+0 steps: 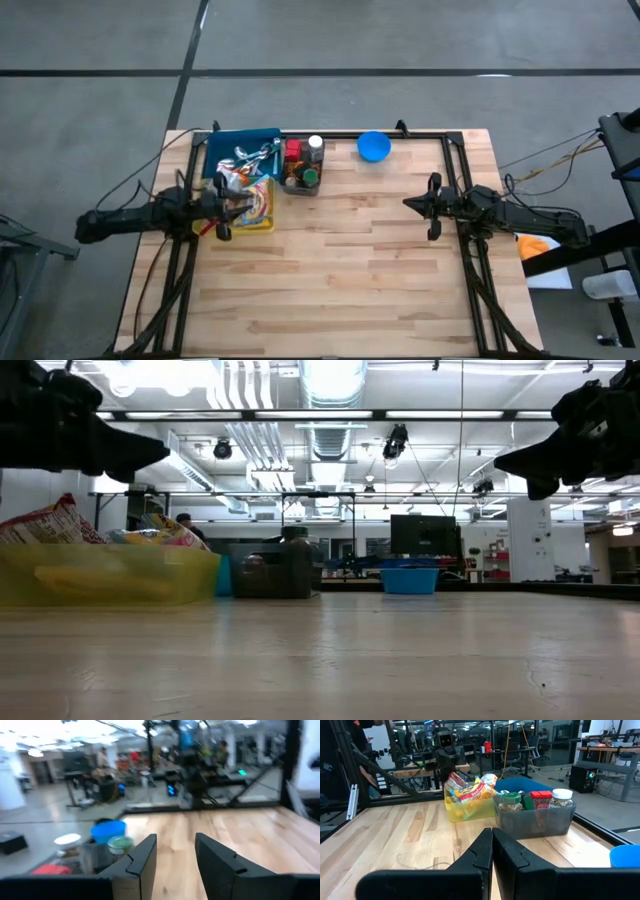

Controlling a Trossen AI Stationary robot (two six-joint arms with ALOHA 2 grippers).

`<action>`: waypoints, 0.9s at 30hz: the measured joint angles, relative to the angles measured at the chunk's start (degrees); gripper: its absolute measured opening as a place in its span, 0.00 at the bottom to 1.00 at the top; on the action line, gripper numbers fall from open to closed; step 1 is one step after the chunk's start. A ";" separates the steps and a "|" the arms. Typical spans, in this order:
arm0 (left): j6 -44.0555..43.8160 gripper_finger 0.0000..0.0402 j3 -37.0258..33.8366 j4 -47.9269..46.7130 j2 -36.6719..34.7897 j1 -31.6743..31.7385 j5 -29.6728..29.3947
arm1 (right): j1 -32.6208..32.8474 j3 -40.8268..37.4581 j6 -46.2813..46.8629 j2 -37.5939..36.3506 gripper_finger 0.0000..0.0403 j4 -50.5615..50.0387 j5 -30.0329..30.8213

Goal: Pick & Place Food Item
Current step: Return to Home Position

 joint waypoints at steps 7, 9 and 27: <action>3.27 0.34 0.10 -1.49 0.04 -0.54 1.97 | 0.00 0.00 -0.15 0.28 0.02 0.41 -0.09; 4.68 0.34 0.08 -1.48 -0.02 -0.58 2.15 | 0.00 0.00 -0.15 0.28 0.02 0.05 -0.04; 3.36 0.34 -0.01 -1.63 0.01 -0.67 3.52 | 0.00 0.00 0.00 0.28 0.02 0.04 -0.04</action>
